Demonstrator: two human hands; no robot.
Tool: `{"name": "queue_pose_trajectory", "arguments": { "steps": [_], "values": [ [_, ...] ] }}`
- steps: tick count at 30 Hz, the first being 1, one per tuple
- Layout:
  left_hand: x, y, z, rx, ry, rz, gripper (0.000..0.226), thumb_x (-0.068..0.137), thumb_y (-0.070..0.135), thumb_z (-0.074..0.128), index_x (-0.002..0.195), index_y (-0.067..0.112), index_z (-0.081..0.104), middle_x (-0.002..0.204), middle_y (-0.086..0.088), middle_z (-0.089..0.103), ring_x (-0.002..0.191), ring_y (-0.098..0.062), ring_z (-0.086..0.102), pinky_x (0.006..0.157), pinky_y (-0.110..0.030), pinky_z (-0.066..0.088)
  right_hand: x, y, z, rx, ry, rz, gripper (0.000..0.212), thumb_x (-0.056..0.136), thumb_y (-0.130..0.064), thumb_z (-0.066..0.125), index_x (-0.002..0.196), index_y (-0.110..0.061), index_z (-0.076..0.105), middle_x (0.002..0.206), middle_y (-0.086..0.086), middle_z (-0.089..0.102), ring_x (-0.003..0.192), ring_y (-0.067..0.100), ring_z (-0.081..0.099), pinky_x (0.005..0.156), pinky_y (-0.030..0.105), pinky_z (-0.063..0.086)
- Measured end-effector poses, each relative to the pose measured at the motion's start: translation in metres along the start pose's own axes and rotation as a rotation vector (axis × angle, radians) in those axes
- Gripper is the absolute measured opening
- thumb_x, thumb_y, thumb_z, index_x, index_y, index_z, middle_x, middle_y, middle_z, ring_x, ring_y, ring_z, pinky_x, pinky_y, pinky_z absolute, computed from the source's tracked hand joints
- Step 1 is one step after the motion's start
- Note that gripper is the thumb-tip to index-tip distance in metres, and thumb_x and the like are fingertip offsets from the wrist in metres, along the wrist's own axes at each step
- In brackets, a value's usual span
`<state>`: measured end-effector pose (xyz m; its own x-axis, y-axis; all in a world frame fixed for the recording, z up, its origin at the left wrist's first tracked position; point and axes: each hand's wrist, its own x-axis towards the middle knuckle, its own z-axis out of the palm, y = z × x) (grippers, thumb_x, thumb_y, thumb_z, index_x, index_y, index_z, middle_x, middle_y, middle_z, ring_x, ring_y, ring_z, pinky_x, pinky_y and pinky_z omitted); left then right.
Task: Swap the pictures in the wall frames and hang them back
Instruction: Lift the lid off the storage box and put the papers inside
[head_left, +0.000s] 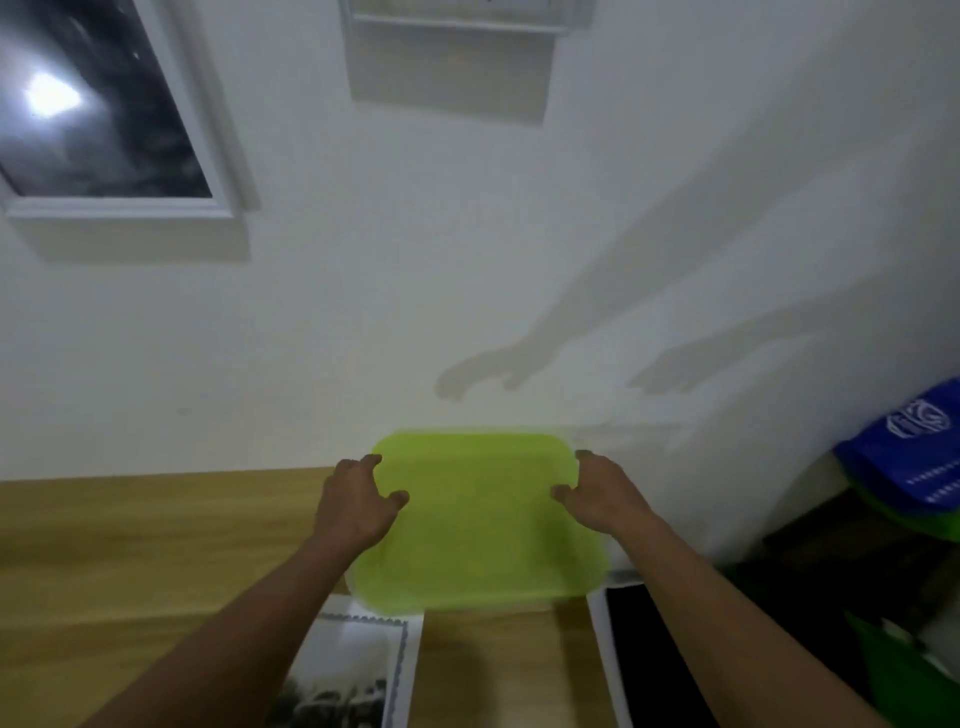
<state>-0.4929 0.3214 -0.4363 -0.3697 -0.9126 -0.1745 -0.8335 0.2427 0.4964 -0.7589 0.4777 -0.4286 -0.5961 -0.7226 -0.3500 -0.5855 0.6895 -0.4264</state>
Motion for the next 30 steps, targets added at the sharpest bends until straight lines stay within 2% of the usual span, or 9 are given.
{"name": "queue_pose_trajectory", "arguments": {
  "steps": [3, 6, 7, 11, 15, 18, 20, 25, 30],
  "values": [
    [0.005, -0.024, 0.026, 0.065, -0.058, -0.095, 0.083, 0.073, 0.056, 0.072, 0.138, 0.012, 0.046, 0.131, -0.019, 0.053, 0.118, -0.036, 0.052, 0.092, -0.042, 0.048, 0.014, 0.031, 0.031, 0.036, -0.044, 0.069, 0.06, 0.085, -0.055, 0.062, 0.122, -0.009, 0.053, 0.12, 0.012, 0.057, 0.108, 0.031, 0.059, 0.086, 0.038, 0.052],
    [0.005, -0.031, 0.039, 0.059, -0.088, -0.191, 0.094, 0.079, 0.053, 0.071, 0.146, 0.002, 0.031, 0.136, -0.02, 0.049, 0.123, -0.036, 0.05, 0.091, -0.039, 0.045, 0.019, 0.048, 0.049, 0.044, -0.075, 0.103, 0.053, 0.083, -0.056, 0.062, 0.114, -0.013, 0.06, 0.112, 0.009, 0.062, 0.098, 0.026, 0.062, 0.081, 0.036, 0.054],
    [0.006, -0.033, 0.042, 0.058, -0.1, -0.208, 0.089, 0.08, 0.051, 0.071, 0.143, 0.0, 0.034, 0.135, -0.019, 0.051, 0.122, -0.036, 0.051, 0.089, -0.038, 0.045, 0.024, 0.055, 0.056, 0.05, -0.088, 0.109, 0.052, 0.082, -0.057, 0.062, 0.112, -0.014, 0.063, 0.111, 0.008, 0.065, 0.096, 0.025, 0.063, 0.08, 0.036, 0.055],
    [0.007, -0.039, 0.048, 0.039, -0.125, -0.215, 0.059, 0.077, 0.041, 0.077, 0.116, 0.004, 0.053, 0.12, -0.016, 0.06, 0.11, -0.034, 0.057, 0.078, -0.035, 0.045, 0.02, 0.047, 0.059, 0.061, -0.058, 0.129, 0.058, 0.081, -0.043, 0.071, 0.124, -0.006, 0.059, 0.124, 0.013, 0.059, 0.109, 0.03, 0.06, 0.088, 0.035, 0.053],
    [0.005, -0.039, 0.047, 0.015, -0.123, -0.24, 0.067, 0.076, 0.037, 0.08, 0.126, 0.001, 0.052, 0.125, -0.016, 0.058, 0.114, -0.032, 0.056, 0.084, -0.034, 0.045, 0.019, 0.043, 0.062, 0.105, 0.013, 0.209, 0.061, 0.079, -0.043, 0.076, 0.123, -0.009, 0.05, 0.127, 0.015, 0.046, 0.121, 0.035, 0.047, 0.092, 0.039, 0.046],
    [0.008, -0.04, 0.047, -0.032, -0.133, -0.25, 0.068, 0.075, 0.034, 0.081, 0.127, -0.001, 0.056, 0.126, -0.016, 0.061, 0.112, -0.031, 0.059, 0.091, -0.035, 0.048, 0.027, 0.047, 0.066, 0.211, -0.068, 0.205, 0.058, 0.076, -0.041, 0.081, 0.118, -0.007, 0.061, 0.121, 0.014, 0.062, 0.106, 0.03, 0.061, 0.078, 0.032, 0.051],
    [0.009, -0.04, 0.048, -0.043, -0.133, -0.248, 0.066, 0.076, 0.032, 0.081, 0.127, -0.001, 0.057, 0.124, -0.017, 0.063, 0.11, -0.032, 0.061, 0.09, -0.036, 0.049, 0.03, 0.049, 0.068, 0.24, -0.061, 0.207, 0.054, 0.075, -0.037, 0.082, 0.115, -0.005, 0.064, 0.115, 0.013, 0.066, 0.1, 0.028, 0.063, 0.07, 0.028, 0.046],
    [0.005, -0.039, 0.049, -0.083, -0.085, -0.253, 0.079, 0.073, 0.032, 0.083, 0.137, 0.001, 0.05, 0.129, -0.018, 0.06, 0.115, -0.033, 0.059, 0.096, -0.041, 0.049, 0.028, 0.051, 0.07, 0.328, -0.001, 0.213, 0.058, 0.072, -0.031, 0.086, 0.116, -0.004, 0.059, 0.117, 0.014, 0.065, 0.097, 0.028, 0.061, 0.07, 0.028, 0.044],
    [0.001, -0.039, 0.042, -0.201, -0.032, -0.192, 0.052, 0.073, 0.019, 0.081, 0.12, 0.006, 0.063, 0.109, -0.014, 0.07, 0.096, -0.031, 0.066, 0.083, -0.037, 0.053, 0.017, 0.046, 0.062, 0.394, 0.053, 0.175, 0.065, 0.072, -0.029, 0.087, 0.123, -0.004, 0.054, 0.121, 0.014, 0.063, 0.104, 0.029, 0.062, 0.073, 0.03, 0.045]
  ]
}}
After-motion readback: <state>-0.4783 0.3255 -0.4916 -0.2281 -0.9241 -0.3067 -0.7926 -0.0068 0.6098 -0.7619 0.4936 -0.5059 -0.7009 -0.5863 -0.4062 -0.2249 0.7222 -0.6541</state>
